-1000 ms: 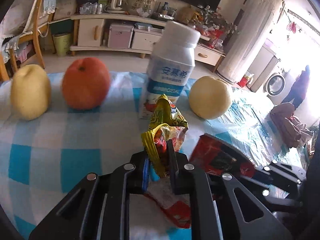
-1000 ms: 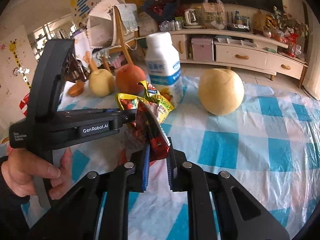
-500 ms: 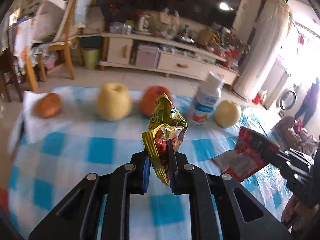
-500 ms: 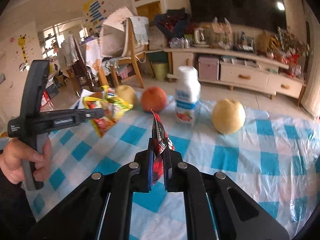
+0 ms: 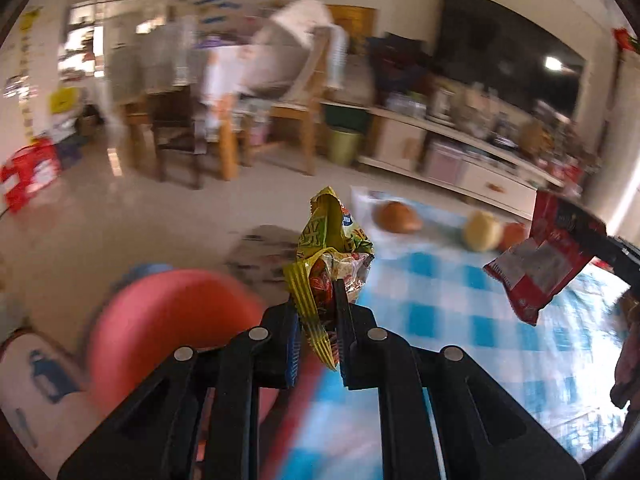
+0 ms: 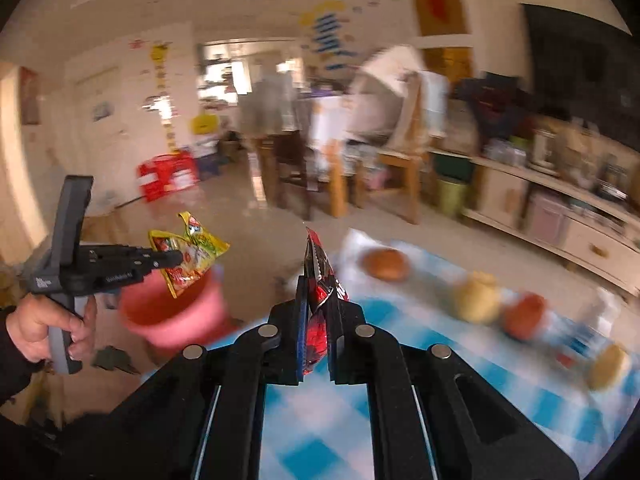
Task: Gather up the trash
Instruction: 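Carry the yellow packet with the left tool while the right tool carries the red packet over the bucket, then open both tools over the pink bucket to drop the yellow and red packets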
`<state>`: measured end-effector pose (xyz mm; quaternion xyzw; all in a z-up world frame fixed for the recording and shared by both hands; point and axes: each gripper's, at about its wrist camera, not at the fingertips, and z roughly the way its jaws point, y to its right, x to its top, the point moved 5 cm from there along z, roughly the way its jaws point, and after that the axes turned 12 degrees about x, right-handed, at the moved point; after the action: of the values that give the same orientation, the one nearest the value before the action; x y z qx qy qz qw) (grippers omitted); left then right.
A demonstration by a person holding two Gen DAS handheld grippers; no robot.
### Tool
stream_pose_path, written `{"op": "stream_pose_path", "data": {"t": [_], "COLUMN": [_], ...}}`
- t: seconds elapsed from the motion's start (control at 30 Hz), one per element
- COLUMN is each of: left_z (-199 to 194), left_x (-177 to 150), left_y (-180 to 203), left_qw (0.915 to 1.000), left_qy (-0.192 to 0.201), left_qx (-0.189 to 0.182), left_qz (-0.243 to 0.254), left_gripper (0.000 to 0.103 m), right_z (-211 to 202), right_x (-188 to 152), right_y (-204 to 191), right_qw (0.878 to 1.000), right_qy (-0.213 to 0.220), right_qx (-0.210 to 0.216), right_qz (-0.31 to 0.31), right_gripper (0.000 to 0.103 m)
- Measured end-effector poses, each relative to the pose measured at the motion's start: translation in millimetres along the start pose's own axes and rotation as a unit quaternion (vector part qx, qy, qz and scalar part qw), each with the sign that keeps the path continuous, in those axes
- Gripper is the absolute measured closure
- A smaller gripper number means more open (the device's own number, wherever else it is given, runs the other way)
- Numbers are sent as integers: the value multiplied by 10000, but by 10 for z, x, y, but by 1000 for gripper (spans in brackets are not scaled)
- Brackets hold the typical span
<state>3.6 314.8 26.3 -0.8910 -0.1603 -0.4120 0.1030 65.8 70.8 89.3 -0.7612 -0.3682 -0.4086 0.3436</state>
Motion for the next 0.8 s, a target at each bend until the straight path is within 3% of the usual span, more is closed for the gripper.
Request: {"op": "stream_pose_path", "data": {"t": [0.2,0.33,0.57,0.8], "left_z": [140,349,691,846], "left_x": [-73,-202,-335,-499], "left_y": [-998,-1279,-1434,-1337], "left_qw": [9977,9968,9958,9961], "left_qy": [-83,-228,-434,-570], "left_qx": [475,541,434,338], "left_qz": [-476,-544,-673,-576], "left_gripper": [87,87,87,87], "right_z": [1053,1595,2224,2451], "right_x": [281,286,186,68], "right_y": [-789,-1143,-1416,-1391], "right_qw": [9974,9950,9921,9910], "right_qy": [-252,-509,-902,-1117], "right_qx": [639,793,785,641], "right_qz": [-229,-329,-373,-370], "right_gripper": [94,94,94,94]}}
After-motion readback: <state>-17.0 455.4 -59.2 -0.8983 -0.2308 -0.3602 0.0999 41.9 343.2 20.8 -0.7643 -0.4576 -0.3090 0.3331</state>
